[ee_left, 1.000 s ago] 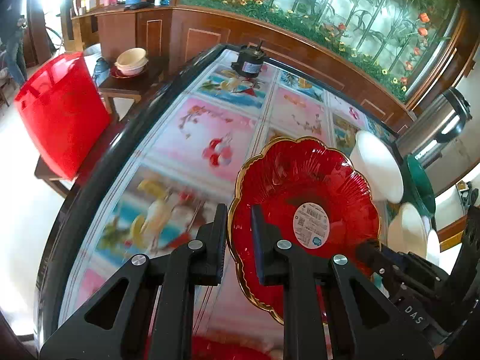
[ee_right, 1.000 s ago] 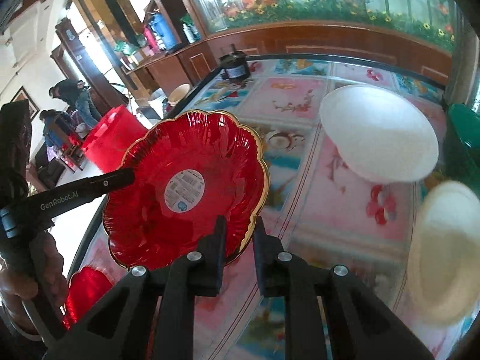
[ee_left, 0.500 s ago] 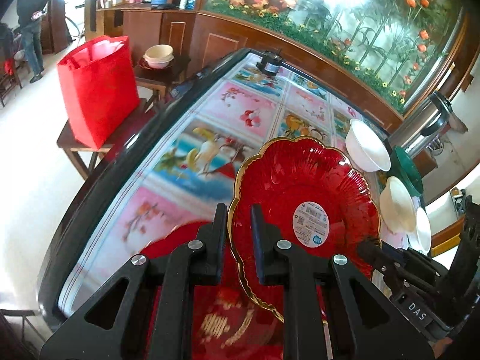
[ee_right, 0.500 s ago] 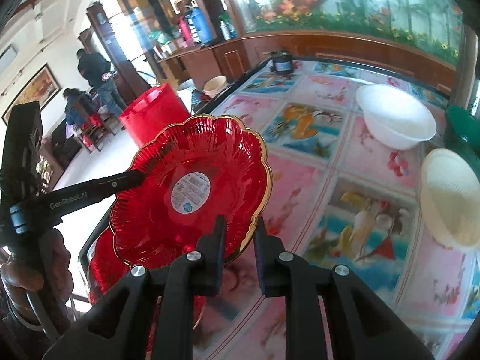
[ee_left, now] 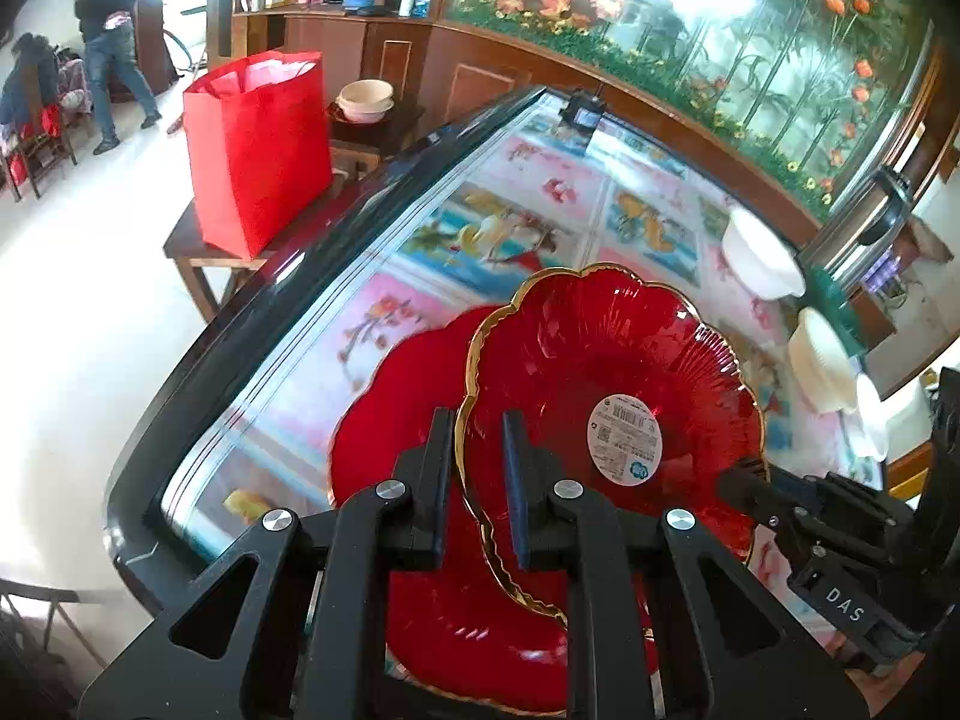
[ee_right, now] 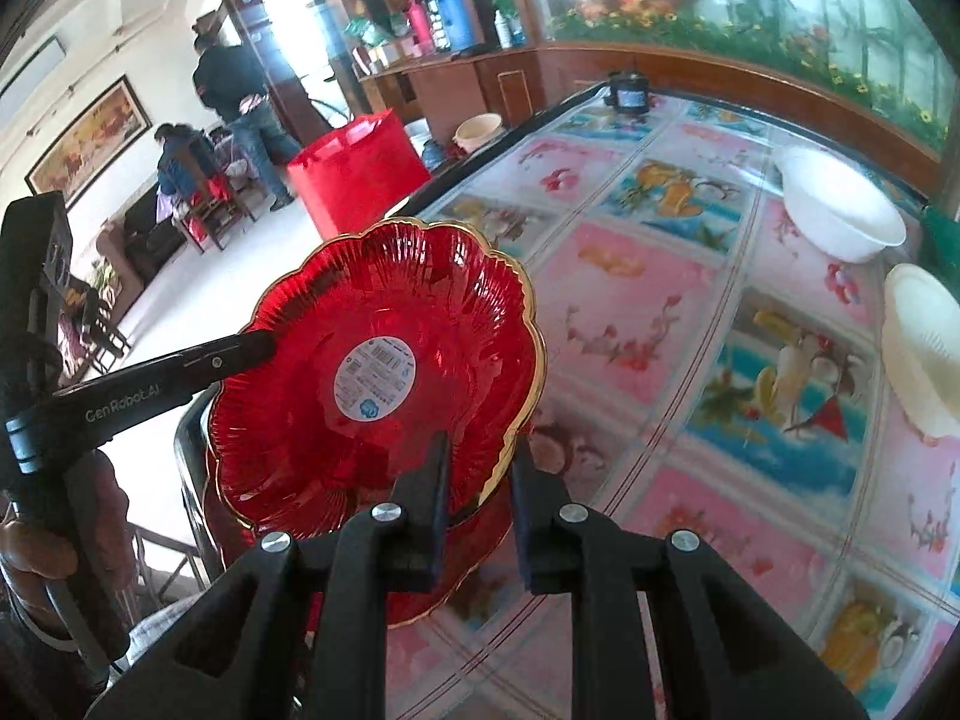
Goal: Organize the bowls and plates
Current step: 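Lift the sticker plate with the left tool and carry it over the red stack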
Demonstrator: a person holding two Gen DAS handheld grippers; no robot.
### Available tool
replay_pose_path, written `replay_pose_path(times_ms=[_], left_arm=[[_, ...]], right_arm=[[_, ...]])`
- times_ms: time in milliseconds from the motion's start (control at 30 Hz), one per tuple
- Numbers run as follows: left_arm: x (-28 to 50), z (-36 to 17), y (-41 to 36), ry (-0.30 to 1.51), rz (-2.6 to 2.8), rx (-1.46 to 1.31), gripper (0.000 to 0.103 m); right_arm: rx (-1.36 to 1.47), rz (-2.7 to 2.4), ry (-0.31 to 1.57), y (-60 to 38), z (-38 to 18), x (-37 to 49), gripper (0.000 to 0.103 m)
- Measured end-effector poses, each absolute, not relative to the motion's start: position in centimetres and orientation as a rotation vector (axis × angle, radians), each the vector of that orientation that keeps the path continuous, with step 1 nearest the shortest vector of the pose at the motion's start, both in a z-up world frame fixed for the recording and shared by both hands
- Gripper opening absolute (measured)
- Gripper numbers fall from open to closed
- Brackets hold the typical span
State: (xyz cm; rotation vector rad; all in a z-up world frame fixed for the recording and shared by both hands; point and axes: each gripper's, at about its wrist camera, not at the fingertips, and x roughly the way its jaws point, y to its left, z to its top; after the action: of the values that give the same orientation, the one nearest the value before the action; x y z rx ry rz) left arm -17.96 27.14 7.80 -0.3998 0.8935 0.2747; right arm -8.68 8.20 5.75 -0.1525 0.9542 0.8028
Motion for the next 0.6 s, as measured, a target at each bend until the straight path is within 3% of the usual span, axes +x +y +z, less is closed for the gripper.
replay_pose_path(times_ms=[600], left_arm=[[-18.3,4.4,27.6,0.946,0.332,-0.360,0.016]], right_arm=[[-0.309,0.798,0.987,10.2,3.7,-10.7,0.022]])
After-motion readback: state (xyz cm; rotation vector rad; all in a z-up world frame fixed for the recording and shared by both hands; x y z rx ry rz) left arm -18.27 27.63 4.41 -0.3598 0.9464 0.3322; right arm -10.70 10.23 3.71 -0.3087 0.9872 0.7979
